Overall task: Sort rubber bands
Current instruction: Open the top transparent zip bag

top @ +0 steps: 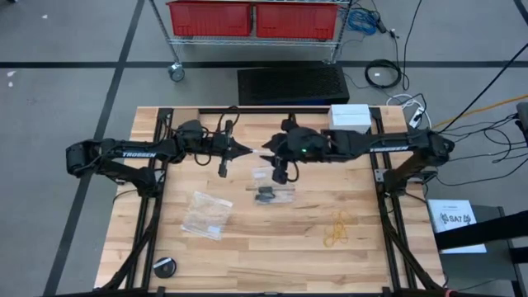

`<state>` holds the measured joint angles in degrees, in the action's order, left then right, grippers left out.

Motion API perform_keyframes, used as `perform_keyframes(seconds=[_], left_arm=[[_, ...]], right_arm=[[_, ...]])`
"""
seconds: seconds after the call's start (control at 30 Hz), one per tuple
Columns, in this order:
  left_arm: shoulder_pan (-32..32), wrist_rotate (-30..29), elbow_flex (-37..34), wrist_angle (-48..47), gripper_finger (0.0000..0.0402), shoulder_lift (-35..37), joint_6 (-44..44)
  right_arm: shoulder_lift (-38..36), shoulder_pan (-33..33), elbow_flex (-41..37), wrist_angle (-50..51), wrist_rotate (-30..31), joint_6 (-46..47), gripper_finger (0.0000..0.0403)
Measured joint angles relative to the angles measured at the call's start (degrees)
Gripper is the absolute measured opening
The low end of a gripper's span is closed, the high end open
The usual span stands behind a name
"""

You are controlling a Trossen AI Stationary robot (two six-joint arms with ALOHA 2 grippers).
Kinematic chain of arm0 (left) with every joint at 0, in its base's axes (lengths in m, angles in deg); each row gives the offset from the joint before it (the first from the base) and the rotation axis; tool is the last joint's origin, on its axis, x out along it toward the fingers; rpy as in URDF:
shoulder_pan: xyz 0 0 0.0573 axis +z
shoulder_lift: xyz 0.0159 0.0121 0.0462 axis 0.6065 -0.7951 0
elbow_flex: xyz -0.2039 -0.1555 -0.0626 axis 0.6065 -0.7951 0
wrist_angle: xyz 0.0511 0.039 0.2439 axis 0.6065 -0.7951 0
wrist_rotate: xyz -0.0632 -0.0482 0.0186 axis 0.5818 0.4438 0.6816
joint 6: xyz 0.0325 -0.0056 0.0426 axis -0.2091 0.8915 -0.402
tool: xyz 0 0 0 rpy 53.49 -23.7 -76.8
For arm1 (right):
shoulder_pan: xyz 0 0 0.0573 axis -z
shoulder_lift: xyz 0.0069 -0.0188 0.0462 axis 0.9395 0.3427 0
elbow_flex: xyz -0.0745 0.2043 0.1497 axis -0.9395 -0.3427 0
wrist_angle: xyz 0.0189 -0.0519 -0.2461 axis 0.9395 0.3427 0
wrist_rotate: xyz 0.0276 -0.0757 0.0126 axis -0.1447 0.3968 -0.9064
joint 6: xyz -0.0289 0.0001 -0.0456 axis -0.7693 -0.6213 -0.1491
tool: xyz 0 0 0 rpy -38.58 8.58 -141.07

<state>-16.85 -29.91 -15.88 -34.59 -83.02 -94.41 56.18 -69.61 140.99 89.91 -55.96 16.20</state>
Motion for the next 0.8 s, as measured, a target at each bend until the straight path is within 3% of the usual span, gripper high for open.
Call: perform_keyframes(seconds=[0.33,0.47,0.6,0.8], left_arm=[[0.0,-1.7,0.0,-0.3,0.0001,0.0,0.0],[0.0,-1.7,0.0,-0.4,0.0001,0.0,0.0],[0.0,-2.2,0.0,-0.5,0.0,0.0,0.0],[0.1,-2.9,0.0,-1.5,0.0,0.0,-0.6]], right_arm=[[5.1,2.3,0.0,-3.0,-0.2,-2.1,0.0127],[5.1,2.7,0.0,-3.0,-0.2,-1.8,0.0087],[5.1,2.6,0.0,-2.2,-0.2,-3.3,0.002],[4.8,2.2,0.0,1.8,0.0,-2.0,0.0016]])
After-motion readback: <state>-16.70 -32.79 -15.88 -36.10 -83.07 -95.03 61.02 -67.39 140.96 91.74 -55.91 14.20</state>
